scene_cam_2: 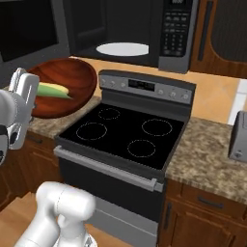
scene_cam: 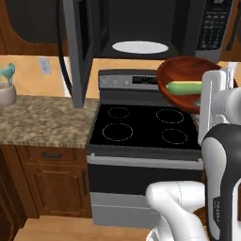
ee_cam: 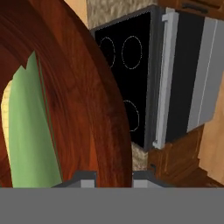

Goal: Pick the corn from the sink and place it in the bowl. Then pick the bowl and place it in the microwave. Then close the microwave door and press the start button.

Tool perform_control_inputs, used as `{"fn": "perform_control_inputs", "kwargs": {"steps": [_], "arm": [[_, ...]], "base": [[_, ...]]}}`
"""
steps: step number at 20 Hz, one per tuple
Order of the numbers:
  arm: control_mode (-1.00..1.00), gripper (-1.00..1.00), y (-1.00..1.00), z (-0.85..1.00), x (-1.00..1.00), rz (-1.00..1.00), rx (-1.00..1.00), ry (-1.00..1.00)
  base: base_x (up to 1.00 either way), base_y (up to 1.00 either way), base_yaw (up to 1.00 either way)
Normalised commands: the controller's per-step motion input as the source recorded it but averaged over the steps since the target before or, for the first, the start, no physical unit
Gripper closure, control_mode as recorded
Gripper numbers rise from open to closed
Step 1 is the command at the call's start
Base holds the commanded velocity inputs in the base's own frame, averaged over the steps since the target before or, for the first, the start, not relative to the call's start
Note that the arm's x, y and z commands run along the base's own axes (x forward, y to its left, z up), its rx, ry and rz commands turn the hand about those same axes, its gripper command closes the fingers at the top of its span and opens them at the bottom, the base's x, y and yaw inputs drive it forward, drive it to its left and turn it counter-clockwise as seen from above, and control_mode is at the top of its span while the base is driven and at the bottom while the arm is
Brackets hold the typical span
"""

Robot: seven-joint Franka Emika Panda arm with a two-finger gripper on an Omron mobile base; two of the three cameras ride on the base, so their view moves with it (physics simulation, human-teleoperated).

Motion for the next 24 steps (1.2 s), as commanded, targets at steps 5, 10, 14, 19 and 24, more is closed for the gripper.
{"fn": "perform_control_inputs", "kwargs": {"steps": [5,10,14,19,24], "arm": [[1.00,1.00,0.00,0.00,0.00,0.00,0.00,0.00],[1.00,1.00,0.00,0.00,0.00,0.00,0.00,0.00],[1.00,1.00,0.00,0.00,0.00,0.00,0.00,0.00],[1.00,1.00,0.00,0.00,0.00,0.00,0.00,0.00],[-1.00,1.00,0.00,0.06,0.00,0.01,0.00,0.00]], "base": [[0.78,-0.26,0.19],[0.73,-0.02,0.22],[0.17,-0.19,0.28],[0.00,-0.07,0.27],[0.00,0.00,0.10]]}}
